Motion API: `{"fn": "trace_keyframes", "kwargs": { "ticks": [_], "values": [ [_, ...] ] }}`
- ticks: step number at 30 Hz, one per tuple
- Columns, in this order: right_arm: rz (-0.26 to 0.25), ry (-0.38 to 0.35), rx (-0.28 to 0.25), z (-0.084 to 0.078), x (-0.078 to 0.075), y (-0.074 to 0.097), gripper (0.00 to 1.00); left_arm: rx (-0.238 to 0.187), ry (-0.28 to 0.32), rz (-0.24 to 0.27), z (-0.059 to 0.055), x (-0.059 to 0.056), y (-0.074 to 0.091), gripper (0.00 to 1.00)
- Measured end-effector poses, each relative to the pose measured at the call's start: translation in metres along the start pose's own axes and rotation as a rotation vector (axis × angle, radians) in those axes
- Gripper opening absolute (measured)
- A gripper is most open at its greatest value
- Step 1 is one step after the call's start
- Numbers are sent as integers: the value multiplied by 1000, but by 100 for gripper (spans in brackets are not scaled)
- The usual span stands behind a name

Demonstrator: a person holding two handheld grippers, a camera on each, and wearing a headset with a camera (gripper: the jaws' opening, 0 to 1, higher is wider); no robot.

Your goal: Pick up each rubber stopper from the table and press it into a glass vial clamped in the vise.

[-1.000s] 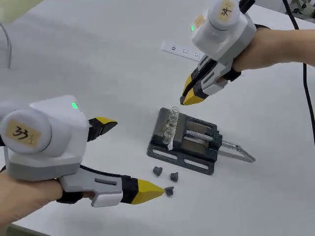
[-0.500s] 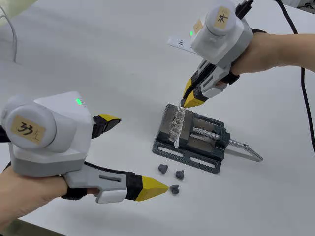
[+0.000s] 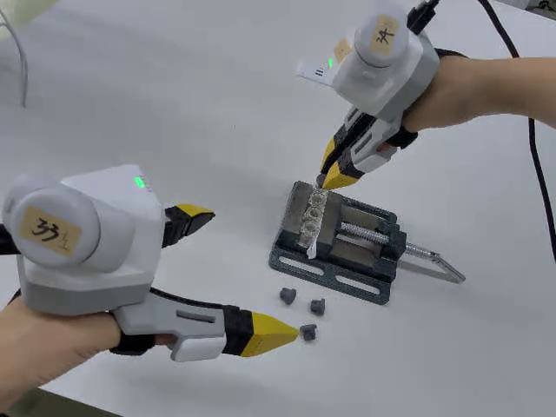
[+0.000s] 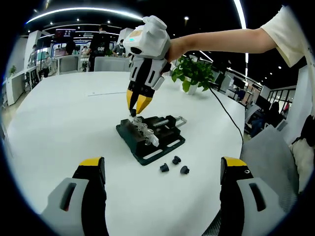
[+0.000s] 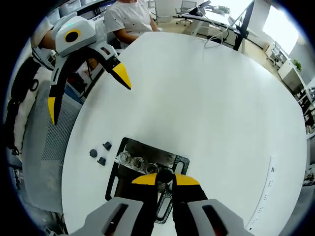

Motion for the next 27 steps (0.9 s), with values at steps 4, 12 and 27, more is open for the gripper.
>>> {"fn": "trace_keyframes", "kwargs": {
  "ticks": [4, 12, 27],
  "values": [
    [5, -20, -5, -1, 0, -1, 5, -4, 2, 1, 0, 0, 0, 97],
    [-27, -97, -54, -7, 4, -1, 4, -9, 4, -1, 0, -2, -1, 97],
    [-45, -168, -72, -6, 0, -3, 5, -16, 14, -2, -1, -1, 0, 97]
  ]
}}
Point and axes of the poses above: the centre of the closed fingertips' face, and the gripper's own axes: y roughly backward along the fingers, x roughly to its left, z roughly out of its top, the point moved 8 cm from there along y, roughly backward along the fingers, and after that the axes turned 8 degrees about -y, right-handed, at the moved point
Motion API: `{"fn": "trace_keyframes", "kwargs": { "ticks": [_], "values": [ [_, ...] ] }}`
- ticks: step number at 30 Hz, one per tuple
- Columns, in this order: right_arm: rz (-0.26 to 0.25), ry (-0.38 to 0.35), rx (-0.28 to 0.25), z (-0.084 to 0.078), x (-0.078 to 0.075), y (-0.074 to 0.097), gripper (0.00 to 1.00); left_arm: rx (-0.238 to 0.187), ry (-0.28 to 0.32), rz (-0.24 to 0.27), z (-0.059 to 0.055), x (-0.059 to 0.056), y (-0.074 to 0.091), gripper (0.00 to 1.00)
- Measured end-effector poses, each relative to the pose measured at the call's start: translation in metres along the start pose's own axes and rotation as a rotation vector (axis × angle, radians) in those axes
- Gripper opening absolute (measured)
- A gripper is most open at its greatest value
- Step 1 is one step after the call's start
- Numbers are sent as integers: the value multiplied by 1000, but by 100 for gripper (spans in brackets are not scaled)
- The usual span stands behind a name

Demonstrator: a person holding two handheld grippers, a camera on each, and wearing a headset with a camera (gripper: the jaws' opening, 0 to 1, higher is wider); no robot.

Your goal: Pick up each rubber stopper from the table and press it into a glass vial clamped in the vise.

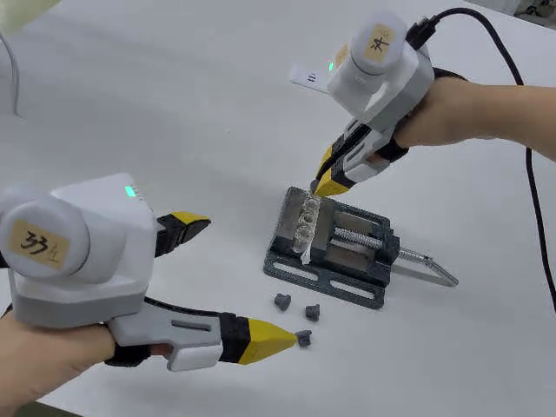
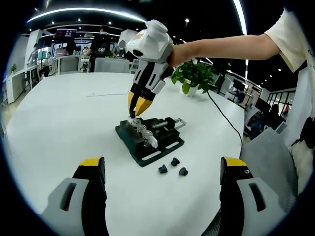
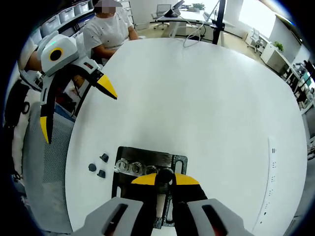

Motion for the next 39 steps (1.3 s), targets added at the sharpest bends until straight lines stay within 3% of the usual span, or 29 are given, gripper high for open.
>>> {"fn": "trace_keyframes", "kwargs": {
  "ticks": [13, 17, 21, 28, 33, 39],
  "values": [
    [-2, 48, 25, 0, -3, 0, 8, 2, 7, -6, -1, -3, 0, 97],
    [-15, 50, 33, -3, -2, -3, 23, 1, 10, -4, -2, -3, 1, 97],
    [-7, 33, 16, -4, 0, -1, 20, -2, 12, 0, -2, -2, 2, 97],
    [-7, 67, 5, 3, 7, 11, 13, -4, 12, 4, -2, 0, 3, 97],
    [-13, 81, 9, 7, 6, 11, 4, -8, 16, 5, -2, 0, 3, 97],
    [-21, 90, 27, 4, 7, 9, 2, -10, 27, 8, -4, 0, 4, 97]
  ]
}}
Point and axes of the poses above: the centre of the closed fingertips' face, and the gripper's own axes: y roughly backward along the fingers, x roughly to its left, z roughly out of its top, the point moved 8 cm from there along y, roughly backward along the fingers, and after that the axes turned 8 degrees about -y, right-handed, at the moved point
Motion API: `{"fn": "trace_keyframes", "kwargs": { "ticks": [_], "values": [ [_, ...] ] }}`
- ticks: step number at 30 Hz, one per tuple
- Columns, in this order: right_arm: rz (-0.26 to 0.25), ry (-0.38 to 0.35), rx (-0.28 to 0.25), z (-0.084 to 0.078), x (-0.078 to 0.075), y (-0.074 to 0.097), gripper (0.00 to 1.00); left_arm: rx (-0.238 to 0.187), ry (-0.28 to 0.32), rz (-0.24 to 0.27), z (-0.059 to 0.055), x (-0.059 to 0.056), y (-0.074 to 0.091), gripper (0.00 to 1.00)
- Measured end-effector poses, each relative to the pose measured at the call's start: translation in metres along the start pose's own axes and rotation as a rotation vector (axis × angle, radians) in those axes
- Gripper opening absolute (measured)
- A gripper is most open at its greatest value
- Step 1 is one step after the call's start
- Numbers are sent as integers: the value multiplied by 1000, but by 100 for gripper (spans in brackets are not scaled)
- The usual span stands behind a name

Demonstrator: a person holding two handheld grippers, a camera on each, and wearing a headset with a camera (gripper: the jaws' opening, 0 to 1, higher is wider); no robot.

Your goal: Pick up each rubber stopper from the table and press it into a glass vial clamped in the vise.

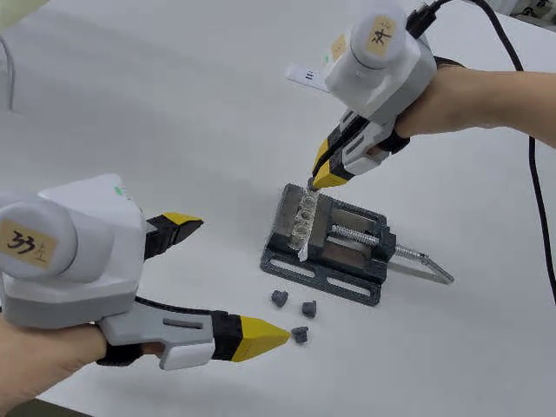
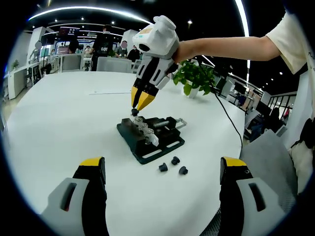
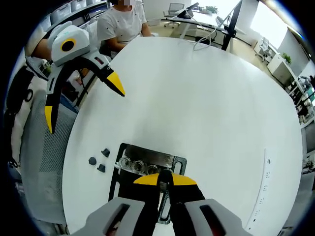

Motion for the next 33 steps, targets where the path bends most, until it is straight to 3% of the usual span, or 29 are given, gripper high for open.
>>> {"fn": "trace_keyframes", "kwargs": {
  "ticks": [16, 24, 33],
  "values": [
    [-5, -11, -2, -2, -2, -1, 0, 8, 12, -8, -5, -1, -3, 97],
    [-29, 14, 28, 0, -7, -3, 1, 8, 19, -11, -6, -3, -4, 96],
    [-15, 15, 75, 4, -11, -4, 0, 11, 30, -15, -9, -5, -4, 96]
  ]
}}
Point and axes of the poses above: the centre of the closed fingertips' face, and the gripper's own axes: y roughly backward along the fingers, x roughly to its left, z roughly out of its top, the point moved 8 cm from there along y, roughly backward along the fingers, and after that the axes turned 8 degrees about -y, right-handed, at the moved point
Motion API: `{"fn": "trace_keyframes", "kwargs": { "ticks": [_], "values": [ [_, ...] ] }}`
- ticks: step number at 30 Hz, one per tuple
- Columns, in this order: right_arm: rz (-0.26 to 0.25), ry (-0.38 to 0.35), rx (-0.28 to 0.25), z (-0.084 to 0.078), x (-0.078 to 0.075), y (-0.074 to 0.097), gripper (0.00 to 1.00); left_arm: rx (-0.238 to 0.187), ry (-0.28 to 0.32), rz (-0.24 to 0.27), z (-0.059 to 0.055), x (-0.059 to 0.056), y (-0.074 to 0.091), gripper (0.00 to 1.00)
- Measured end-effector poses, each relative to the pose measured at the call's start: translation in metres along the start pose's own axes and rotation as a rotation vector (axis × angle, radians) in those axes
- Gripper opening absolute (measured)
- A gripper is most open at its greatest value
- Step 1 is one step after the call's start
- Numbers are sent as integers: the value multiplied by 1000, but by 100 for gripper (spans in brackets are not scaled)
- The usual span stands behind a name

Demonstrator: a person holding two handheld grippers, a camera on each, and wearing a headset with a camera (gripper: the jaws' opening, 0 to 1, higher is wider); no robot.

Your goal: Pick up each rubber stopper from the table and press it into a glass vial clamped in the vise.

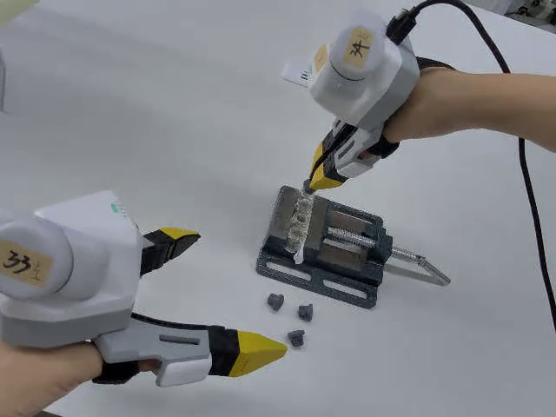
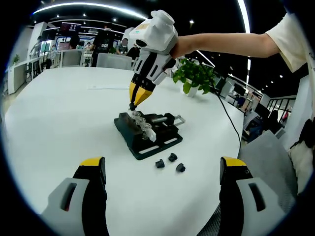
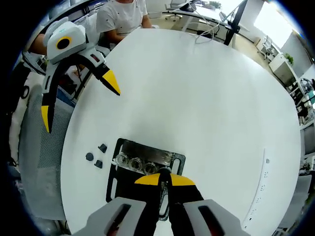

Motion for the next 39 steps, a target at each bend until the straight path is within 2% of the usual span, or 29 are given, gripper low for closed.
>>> {"fn": "trace_keyframes", "kwargs": {
  "ticks": [4, 10, 11, 17, 20, 27, 30, 39],
  "values": [
    [19, -17, 11, 0, 0, -1, 0, 1, 7, -1, -2, -1, 0, 96],
    [19, -42, 23, 2, 0, -2, 0, 1, 17, 3, -4, 2, 1, 96],
    [17, 0, 35, 2, 2, -2, 0, 1, 20, 4, -4, 3, 1, 96],
    [18, -17, 53, 3, 4, -2, 0, -6, 25, 11, -3, 5, 2, 96],
    [32, -52, 48, 3, 3, -3, 1, -8, 27, 15, -4, 7, 2, 96],
    [50, -56, 63, 5, 0, -4, 0, -13, 40, 21, -6, 8, 0, 96],
    [45, -39, 80, 7, 3, -5, 0, -15, 45, 25, -7, 9, -1, 96],
    [38, -78, 86, 5, 2, -5, 0, -23, 49, 17, -6, 8, -5, 96]
  ]
}}
Point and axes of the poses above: the centre of the closed fingertips' face, and the gripper's own axes: y roughly backward along the fingers, x roughly to its left, z roughly out of its top, the point moved 8 cm from there along y, roughly backward along the fingers, and after that the axes turned 8 degrees about -y, right-handed, at the moved point
